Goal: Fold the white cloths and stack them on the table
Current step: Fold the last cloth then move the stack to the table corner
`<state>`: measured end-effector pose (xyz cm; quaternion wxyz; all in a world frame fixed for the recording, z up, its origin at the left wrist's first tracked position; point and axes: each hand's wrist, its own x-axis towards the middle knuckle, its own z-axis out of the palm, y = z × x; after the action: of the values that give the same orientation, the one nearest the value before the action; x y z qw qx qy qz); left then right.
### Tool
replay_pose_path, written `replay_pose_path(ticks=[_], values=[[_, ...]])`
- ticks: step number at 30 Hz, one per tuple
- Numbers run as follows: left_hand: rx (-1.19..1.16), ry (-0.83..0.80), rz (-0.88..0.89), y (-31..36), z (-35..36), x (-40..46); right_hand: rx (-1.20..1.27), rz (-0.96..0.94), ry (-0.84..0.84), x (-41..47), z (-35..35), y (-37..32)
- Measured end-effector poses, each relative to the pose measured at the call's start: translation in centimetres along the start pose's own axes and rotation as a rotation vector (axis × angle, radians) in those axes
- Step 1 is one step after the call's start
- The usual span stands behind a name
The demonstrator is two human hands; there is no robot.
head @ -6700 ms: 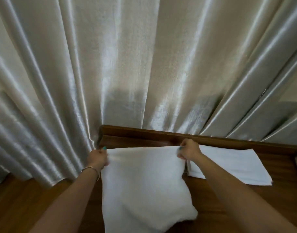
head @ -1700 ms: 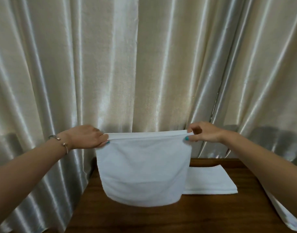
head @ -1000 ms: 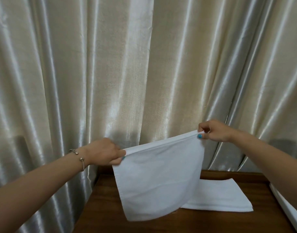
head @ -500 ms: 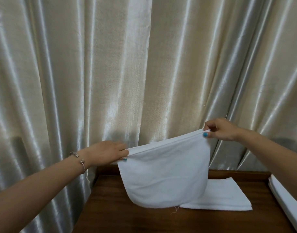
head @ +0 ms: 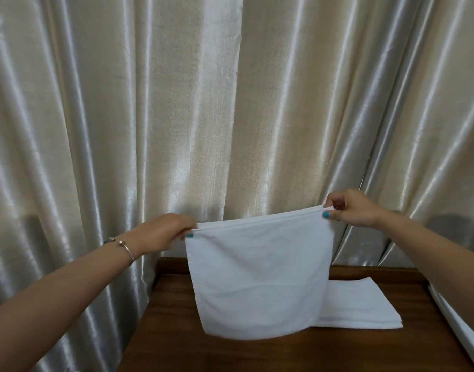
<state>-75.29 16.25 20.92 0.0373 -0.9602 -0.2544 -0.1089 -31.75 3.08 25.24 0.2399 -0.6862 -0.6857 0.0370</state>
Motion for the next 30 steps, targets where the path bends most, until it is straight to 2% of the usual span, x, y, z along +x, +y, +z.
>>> replay_pose_path(ticks=[5, 9, 12, 14, 18, 20, 23, 25, 27, 30], values=[[-0.240, 0.125, -0.142, -0.4, -0.1, -0.9, 0.174, 0.067, 0.071, -0.3, 0.9, -0.3], [-0.153, 0.092, -0.205, -1.6, -0.6, -1.4, 0.265, 0.051, 0.077, 0.0, 2.0, -0.9], [-0.173, 0.082, -0.283, -2.3, -0.7, -1.7, 0.336, 0.045, 0.066, 0.3, 2.5, -1.3], [-0.203, 0.080, -0.322, -2.6, -0.8, -2.1, 0.294, 0.054, 0.059, 0.5, 3.0, -1.3], [-0.414, 0.080, -0.508, -2.9, -0.4, -2.1, -0.023, 0.178, 0.084, 1.4, 4.9, -1.8], [-0.491, 0.094, -0.625, -2.7, 0.6, -1.3, 0.051, 0.240, 0.089, 2.1, 6.8, -2.6], [-0.817, 0.109, -0.834, -2.6, 2.9, -0.5, 0.312, 0.409, 0.036, 3.3, 10.3, -3.7], [-0.948, 0.201, -0.948, -3.1, 4.5, -0.1, 0.401, 0.485, 0.028, 4.2, 12.2, -4.0], [-0.998, 0.337, -0.995, -3.4, 5.4, 0.4, 0.367, 0.499, 0.059, 4.9, 13.3, -3.9], [-0.899, 0.535, -0.931, -3.3, 5.3, 1.0, 0.315, 0.441, 0.137, 5.4, 13.4, -3.7]])
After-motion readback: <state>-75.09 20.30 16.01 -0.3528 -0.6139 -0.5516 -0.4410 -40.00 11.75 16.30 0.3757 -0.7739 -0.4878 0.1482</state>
